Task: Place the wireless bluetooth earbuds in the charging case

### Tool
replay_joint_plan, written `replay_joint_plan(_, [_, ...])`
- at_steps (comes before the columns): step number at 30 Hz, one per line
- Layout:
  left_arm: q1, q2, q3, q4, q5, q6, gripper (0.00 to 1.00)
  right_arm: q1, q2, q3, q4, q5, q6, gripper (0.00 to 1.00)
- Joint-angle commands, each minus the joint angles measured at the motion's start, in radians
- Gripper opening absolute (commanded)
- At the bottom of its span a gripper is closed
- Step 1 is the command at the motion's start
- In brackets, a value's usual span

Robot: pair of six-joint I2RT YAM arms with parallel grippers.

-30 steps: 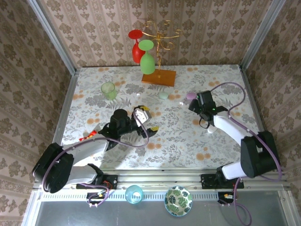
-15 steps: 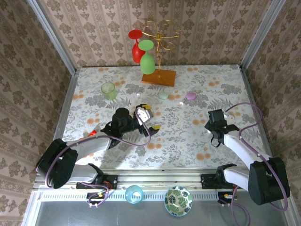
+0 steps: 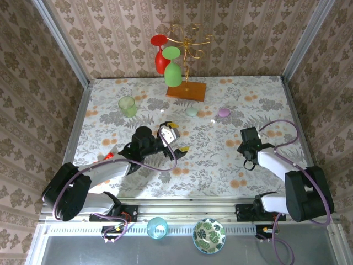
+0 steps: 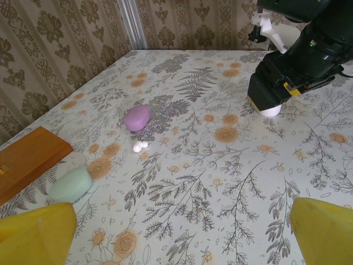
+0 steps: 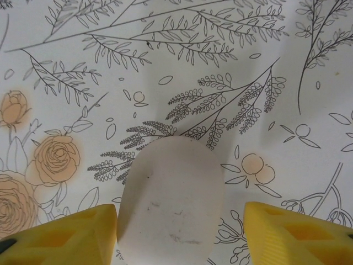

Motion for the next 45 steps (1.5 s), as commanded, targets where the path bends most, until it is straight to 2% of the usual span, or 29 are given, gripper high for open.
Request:
replay_joint_plan(1, [-0.006,-0.004,0.013,0.027,0.007,0.009,1.0,-0.002,0.034,0.019,0.02,-0.002,-0.001,0.58])
replay_joint_plan(3, [-0.006,-0.006,0.011,0.027,0.006,0.009,1.0,-0.002,0.05,0.028,0.011,-0.001,-0.005,0.5])
replay_joint_plan(11, [-0.006,-0.016,0.004,0.022,-0.007,0.008,1.0,-0.003,0.032,0.039,-0.012,-0.024,-0.043,0.32])
replay_joint_plan(16, [0.006,-0.027,0.018,-0.024,-0.019,-0.019,1.0,0.003,-0.058,0.039,0.0,-0.151,-0.202,0.3])
replay_joint_plan(20, [0.036,-0.048,0.016,-0.015,0.015,-0.069,1.0,0.011,-0.154,0.039,0.048,-0.326,-0.347,0.27])
replay_joint_plan(25, [0.058,-0.064,0.0,0.021,0.129,-0.122,1.0,0.055,-0.181,0.116,0.021,-0.519,-0.518,0.27])
replay_joint_plan(30, [0.064,-0.087,-0.003,0.037,0.199,-0.167,1.0,0.224,-0.176,0.2,-0.007,-0.64,-0.724,0.29])
replay_joint_plan(38, [0.078,-0.15,0.031,-0.084,0.389,-0.115,1.0,0.326,-0.153,0.302,-0.091,-0.929,-0.937,0.26])
replay_joint_plan(42, [0.079,-0.157,0.06,-0.154,0.521,-0.101,1.0,0.382,-0.168,0.348,-0.183,-1.004,-1.042,0.26])
replay_joint_plan(45, [0.073,-0.147,0.083,-0.193,0.584,-0.107,0.98,0.428,-0.182,0.367,-0.201,-1.007,-1.08,0.24])
